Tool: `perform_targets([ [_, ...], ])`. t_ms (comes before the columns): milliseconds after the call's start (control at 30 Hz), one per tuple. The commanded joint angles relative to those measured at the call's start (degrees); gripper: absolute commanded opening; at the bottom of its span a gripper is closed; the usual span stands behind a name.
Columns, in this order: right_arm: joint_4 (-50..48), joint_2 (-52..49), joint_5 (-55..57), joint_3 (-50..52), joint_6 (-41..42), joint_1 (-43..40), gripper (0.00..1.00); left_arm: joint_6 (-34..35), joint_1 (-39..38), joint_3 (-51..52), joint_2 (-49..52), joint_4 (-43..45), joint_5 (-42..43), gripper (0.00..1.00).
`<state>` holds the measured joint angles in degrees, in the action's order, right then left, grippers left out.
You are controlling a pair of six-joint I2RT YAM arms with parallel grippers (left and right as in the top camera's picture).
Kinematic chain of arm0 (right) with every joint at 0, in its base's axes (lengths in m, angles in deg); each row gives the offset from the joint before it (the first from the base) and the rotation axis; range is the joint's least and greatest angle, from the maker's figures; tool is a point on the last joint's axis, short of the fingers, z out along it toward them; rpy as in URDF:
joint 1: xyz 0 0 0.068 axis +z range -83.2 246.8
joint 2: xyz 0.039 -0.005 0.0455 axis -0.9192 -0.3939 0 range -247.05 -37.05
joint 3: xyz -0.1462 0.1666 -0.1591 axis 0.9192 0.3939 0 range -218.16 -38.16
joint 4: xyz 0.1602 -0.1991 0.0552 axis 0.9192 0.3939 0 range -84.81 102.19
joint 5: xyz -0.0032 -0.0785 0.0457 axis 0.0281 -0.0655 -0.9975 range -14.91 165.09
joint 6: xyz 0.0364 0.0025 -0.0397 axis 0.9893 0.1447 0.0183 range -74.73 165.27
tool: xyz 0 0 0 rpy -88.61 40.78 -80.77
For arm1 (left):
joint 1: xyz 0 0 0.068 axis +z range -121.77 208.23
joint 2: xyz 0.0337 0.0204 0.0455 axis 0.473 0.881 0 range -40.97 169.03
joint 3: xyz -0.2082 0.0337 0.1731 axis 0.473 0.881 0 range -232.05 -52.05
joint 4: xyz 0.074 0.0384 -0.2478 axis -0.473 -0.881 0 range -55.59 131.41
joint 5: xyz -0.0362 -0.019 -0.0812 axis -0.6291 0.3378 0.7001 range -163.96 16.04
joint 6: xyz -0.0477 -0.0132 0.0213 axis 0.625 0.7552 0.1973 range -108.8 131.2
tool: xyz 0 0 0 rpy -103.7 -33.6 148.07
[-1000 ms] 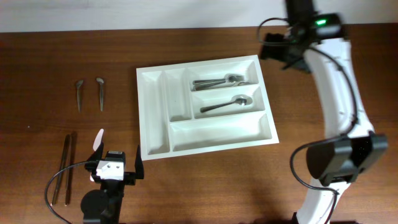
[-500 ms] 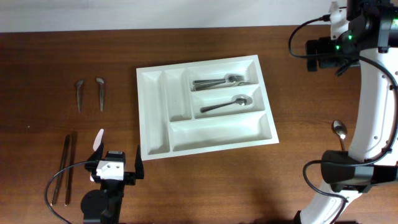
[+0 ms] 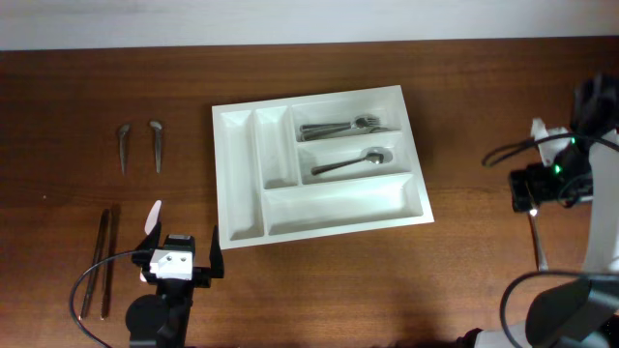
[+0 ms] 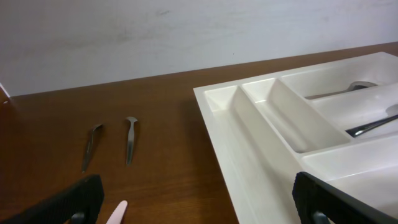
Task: Pack container
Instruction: 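Move the right gripper back to the remaining silver spoon, then lower the right gripper onto the spoon handle and close it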
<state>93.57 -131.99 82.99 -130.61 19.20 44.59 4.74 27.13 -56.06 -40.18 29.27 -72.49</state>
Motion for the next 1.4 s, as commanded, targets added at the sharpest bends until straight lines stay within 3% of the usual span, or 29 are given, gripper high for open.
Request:
perform_targets([
  [0,-5.0,-0.1,-0.2,5.8,-8.0,-4.2,0.99,-0.9,0.3,0.4,-0.4,0.2,0.2,0.99],
  [200,-18.7,-3.0,-0.2,12.9,-8.2,-9.2,0.99,-0.9,0.3,0.4,-0.4,0.2,0.2,0.99],
  [367,-23.4,-6.4,-0.2,14.6,-8.2,-10.2,0.99,-0.9,0.3,0.4,-0.4,0.2,0.2,0.99],
  [1033,-28.2,-19.7,-3.0,15.2,-8.0,-10.1,0.99,-0.9,0.3,0.4,-0.4,0.2,0.2,0.99],
  [1367,-30.0,-20.8,-3.4,16.7,-8.0,-10.3,0.96,-0.9,0.3,0.4,-0.4,0.2,0.2,0.99],
])
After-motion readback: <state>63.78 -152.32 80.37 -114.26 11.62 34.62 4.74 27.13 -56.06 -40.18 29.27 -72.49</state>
